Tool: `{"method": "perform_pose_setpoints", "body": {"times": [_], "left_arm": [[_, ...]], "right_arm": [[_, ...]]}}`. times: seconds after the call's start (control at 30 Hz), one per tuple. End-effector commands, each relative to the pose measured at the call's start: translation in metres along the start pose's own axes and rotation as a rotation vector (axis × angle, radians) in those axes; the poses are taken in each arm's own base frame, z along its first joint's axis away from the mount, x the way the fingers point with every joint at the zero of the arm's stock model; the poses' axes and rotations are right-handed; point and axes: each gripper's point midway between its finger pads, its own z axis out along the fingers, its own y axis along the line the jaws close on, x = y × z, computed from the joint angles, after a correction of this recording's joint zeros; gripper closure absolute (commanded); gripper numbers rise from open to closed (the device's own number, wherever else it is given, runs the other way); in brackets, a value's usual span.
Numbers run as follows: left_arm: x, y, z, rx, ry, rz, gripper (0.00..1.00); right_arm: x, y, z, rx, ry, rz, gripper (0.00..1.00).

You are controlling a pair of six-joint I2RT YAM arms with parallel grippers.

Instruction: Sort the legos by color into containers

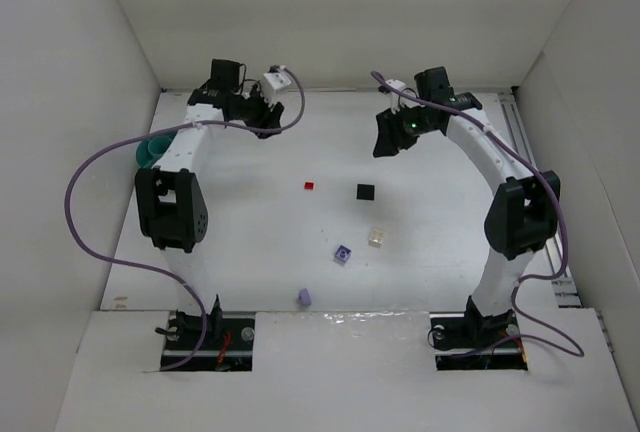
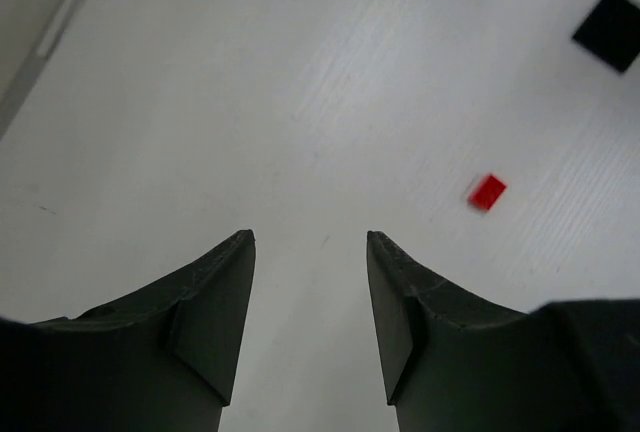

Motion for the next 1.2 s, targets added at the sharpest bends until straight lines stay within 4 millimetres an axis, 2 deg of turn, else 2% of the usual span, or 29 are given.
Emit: {"method": "perform_pose_setpoints", "body": {"times": [0.0,0.03,0.07,0.1,0.17,0.23,0.3,0.4,0.43,0.47,0.53,0.6,0.67,0.73,0.97,1.03,1.17], "left_arm": [[0.039,-0.038,0.0,0.138,0.189,0.275,0.54],[0.035,-0.042,0.004,0.155,0.184,0.329,0.54],[0.047,-0.048,0.007,0.176,0.243,0.355,0.54],[0.048,-0.054,0.009,0.187,0.266,0.39,0.54],[0.052,-0.068,0.025,0.222,0.301,0.444,0.55],[0.048,-0.074,0.033,0.228,0.287,0.468,0.55],[0.046,-0.084,0.041,0.246,0.279,0.5,0.55],[0.057,-0.094,0.048,0.303,0.291,0.531,0.55],[0.06,-0.101,0.049,0.337,0.288,0.57,0.55],[0.067,-0.102,0.052,0.352,0.298,0.574,0.55],[0.075,-0.109,0.054,0.39,0.317,0.584,0.55],[0.085,-0.115,0.06,0.423,0.336,0.581,0.54],[0.088,-0.121,0.062,0.442,0.347,0.577,0.51],[0.094,-0.127,0.064,0.471,0.359,0.586,0.48],[0.104,-0.154,0.068,0.561,0.371,0.575,0.49],[0.107,-0.156,0.067,0.567,0.377,0.57,0.5],[0.11,-0.157,0.081,0.55,0.369,0.555,0.51]], "right_arm": [[-0.013,0.012,-0.013,-0.012,-0.052,-0.062,0.44],[-0.013,0.008,-0.016,-0.003,-0.061,-0.059,0.44],[-0.013,0.008,-0.016,-0.003,-0.061,-0.059,0.44],[-0.008,0.002,-0.017,0.013,-0.053,-0.045,0.44],[-0.007,-0.006,-0.02,0.032,-0.055,-0.035,0.44],[-0.007,-0.019,-0.03,0.074,-0.066,-0.02,0.44],[0.001,-0.027,-0.035,0.087,-0.057,-0.001,0.44],[0.009,-0.044,-0.056,0.132,-0.078,0.024,0.44],[0.012,-0.054,-0.065,0.142,-0.086,0.054,0.42],[0.015,-0.056,-0.07,0.145,-0.092,0.054,0.35],[0.022,-0.066,-0.082,0.17,-0.098,0.086,0.33],[0.026,-0.066,-0.087,0.178,-0.1,0.082,0.3],[0.028,-0.074,-0.093,0.195,-0.107,0.098,0.27],[0.029,-0.07,-0.093,0.185,-0.111,0.097,0.27],[0.034,-0.069,-0.094,0.179,-0.109,0.11,0.27],[0.035,-0.067,-0.099,0.176,-0.116,0.124,0.27],[0.033,-0.066,-0.101,0.179,-0.122,0.118,0.27]]}}
